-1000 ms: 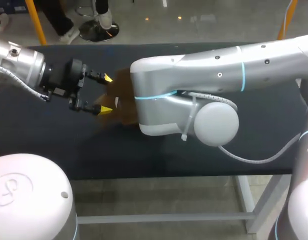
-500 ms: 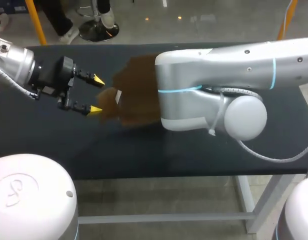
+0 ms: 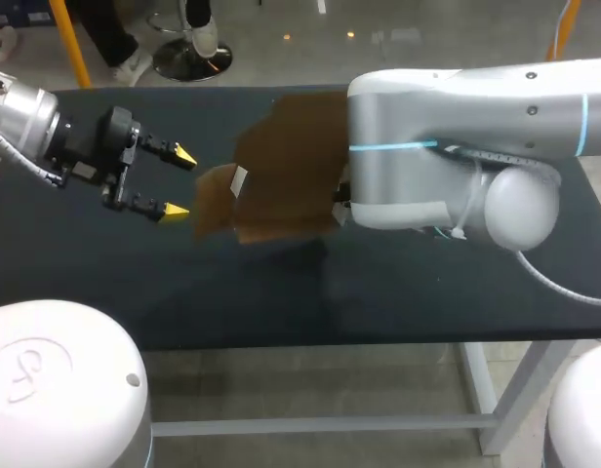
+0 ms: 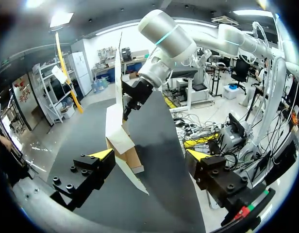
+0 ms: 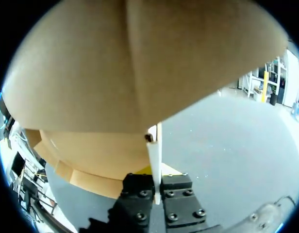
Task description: Assemble the packaging by folding the flat box into shape, placing the metal phone stand inside, and closing the box properly
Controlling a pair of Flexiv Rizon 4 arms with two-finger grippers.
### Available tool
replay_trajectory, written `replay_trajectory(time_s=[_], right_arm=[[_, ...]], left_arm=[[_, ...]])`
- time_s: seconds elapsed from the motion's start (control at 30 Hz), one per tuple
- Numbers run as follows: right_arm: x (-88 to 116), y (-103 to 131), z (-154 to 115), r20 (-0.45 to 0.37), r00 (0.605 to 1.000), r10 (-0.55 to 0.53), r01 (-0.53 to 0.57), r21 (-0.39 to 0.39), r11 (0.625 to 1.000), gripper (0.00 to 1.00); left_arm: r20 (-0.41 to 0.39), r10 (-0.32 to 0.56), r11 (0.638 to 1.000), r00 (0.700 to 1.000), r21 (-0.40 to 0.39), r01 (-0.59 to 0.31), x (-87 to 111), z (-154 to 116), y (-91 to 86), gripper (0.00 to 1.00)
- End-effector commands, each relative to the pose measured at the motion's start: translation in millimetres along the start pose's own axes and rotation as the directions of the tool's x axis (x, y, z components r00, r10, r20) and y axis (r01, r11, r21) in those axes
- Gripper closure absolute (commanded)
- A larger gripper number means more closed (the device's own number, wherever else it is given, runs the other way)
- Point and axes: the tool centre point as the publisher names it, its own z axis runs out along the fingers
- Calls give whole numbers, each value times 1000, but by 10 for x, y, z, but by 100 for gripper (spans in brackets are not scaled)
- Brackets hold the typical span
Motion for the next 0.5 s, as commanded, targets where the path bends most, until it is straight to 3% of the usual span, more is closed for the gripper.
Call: replay_trajectory(time_s=[0.03,0.2,0.4,0.5], right_arm=[[-9,18,13,-68,998,-3,6,47,999,100],[-42,19,20,-141,989,34,-15,133,991,100],[-149,80,-17,-178,981,79,-22,303,953,100],[-170,96,-27,-214,973,83,-4,346,938,100]], left_arm=[[-8,10,1000,1000,9,-10,-17,-27,-5,0],[-22,33,999,999,-31,-34,-33,-123,21,0],[-43,115,985,992,-122,-120,-23,-155,1,0],[-56,141,976,988,-160,-149,-26,-161,-15,0]])
